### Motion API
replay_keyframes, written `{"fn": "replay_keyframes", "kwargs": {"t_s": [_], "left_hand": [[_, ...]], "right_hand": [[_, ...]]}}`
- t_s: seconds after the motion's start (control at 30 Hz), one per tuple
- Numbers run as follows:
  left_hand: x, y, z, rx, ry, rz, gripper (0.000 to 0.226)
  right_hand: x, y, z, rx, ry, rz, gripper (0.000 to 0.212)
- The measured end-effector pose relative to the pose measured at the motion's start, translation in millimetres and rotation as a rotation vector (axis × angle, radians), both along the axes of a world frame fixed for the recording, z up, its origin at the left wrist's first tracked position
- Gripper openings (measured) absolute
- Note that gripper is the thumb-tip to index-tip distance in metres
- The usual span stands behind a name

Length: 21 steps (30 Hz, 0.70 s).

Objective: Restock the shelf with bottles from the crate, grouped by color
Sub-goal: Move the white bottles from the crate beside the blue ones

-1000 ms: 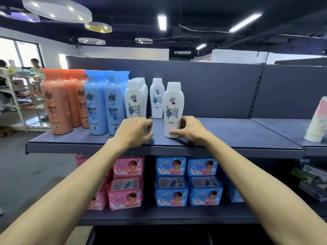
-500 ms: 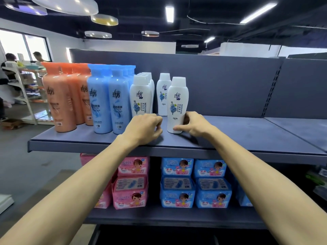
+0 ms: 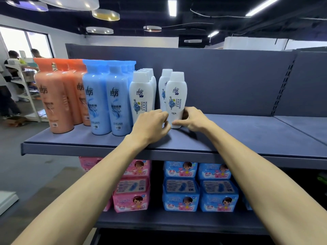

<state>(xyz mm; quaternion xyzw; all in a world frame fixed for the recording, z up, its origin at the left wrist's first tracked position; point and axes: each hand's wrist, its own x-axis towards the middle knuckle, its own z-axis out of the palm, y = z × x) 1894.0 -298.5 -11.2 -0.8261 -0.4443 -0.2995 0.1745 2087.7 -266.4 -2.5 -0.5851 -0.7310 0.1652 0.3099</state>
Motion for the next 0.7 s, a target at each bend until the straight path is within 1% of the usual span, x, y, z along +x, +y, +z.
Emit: {"fn": "replay_keyframes", "kwargs": {"t_s": [0.13,0.27,0.43,0.6,0.7], "left_hand": [[13.6,5.9,0.1,-0.006,-0.037,-0.027,0.018],[22.6,12.3,-3.7,0.000,-0.085,-0.009,0.019],[25.3,19.4,-7.3,0.054,-0.130,-0.028,0.018],[27.3,25.3,-11.0,0.131,-0.159,-0.042,0.019],[27.9,27.2,-12.9,0.167,-0.175,-0.052,0.020]], "right_hand": [[-2.0,6.4,5.1,0.011,-0.027,0.005,0.036],[-2.8,16.1,5.0,0.011,-0.049,0.010,0.028],[-2.8,26.8,5.2,0.007,-0.042,0.017,0.037],[-2.9,39.8,4.8,-0.004,-0.030,0.020,0.022],[-4.1,46.9,3.8,-0.010,-0.026,0.022,0.025]]}}
